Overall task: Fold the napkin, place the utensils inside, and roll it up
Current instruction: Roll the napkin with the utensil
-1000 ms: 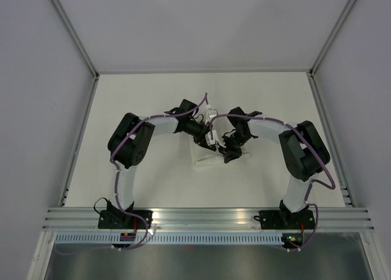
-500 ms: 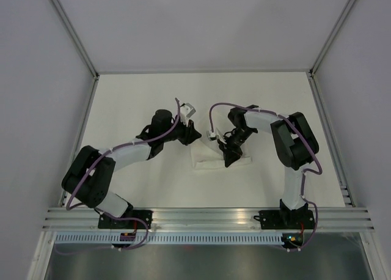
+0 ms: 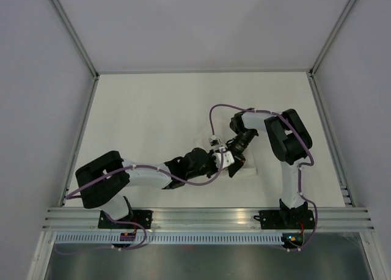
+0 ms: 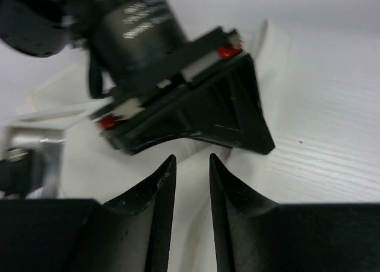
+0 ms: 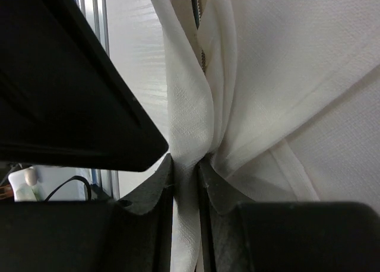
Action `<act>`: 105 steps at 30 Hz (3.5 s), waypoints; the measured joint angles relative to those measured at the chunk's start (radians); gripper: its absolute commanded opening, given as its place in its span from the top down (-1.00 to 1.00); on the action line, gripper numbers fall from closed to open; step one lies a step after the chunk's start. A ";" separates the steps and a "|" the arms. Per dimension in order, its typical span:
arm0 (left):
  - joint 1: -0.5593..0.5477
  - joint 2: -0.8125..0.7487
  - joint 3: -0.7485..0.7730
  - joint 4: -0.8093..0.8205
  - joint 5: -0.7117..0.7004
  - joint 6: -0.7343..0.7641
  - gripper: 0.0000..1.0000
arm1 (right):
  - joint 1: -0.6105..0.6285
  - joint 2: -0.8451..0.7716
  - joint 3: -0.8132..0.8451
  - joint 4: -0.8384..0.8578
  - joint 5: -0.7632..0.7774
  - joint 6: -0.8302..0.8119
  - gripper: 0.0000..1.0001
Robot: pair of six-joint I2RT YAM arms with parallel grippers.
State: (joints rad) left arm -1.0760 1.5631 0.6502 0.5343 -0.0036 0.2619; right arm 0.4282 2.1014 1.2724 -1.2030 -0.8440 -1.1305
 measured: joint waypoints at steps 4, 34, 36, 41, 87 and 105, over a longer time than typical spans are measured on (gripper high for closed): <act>-0.092 0.081 0.014 -0.001 -0.037 0.065 0.25 | 0.000 0.008 -0.002 -0.019 0.001 0.005 0.81; -0.159 0.245 0.125 -0.095 -0.038 0.173 0.95 | -0.009 0.024 -0.002 -0.049 0.023 0.037 0.71; -0.153 0.248 0.148 -0.132 -0.017 0.172 0.95 | -0.011 0.024 -0.002 -0.052 0.030 0.040 0.50; -0.099 0.252 0.195 -0.211 0.117 0.138 0.95 | -0.015 0.009 -0.010 -0.065 0.032 0.062 -0.01; 0.283 0.548 0.535 -0.555 1.028 -0.214 0.95 | 0.187 -0.811 -0.701 0.894 0.403 0.304 -0.20; 0.323 0.528 0.528 -0.556 1.028 -0.275 0.19 | 0.206 -0.709 -0.674 0.933 0.397 0.349 0.94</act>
State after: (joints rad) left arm -0.7525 2.0911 1.1786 -0.0219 1.0241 -0.0132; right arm 0.6346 1.3922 0.5987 -0.2695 -0.4473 -0.7818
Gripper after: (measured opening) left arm 0.396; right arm 0.266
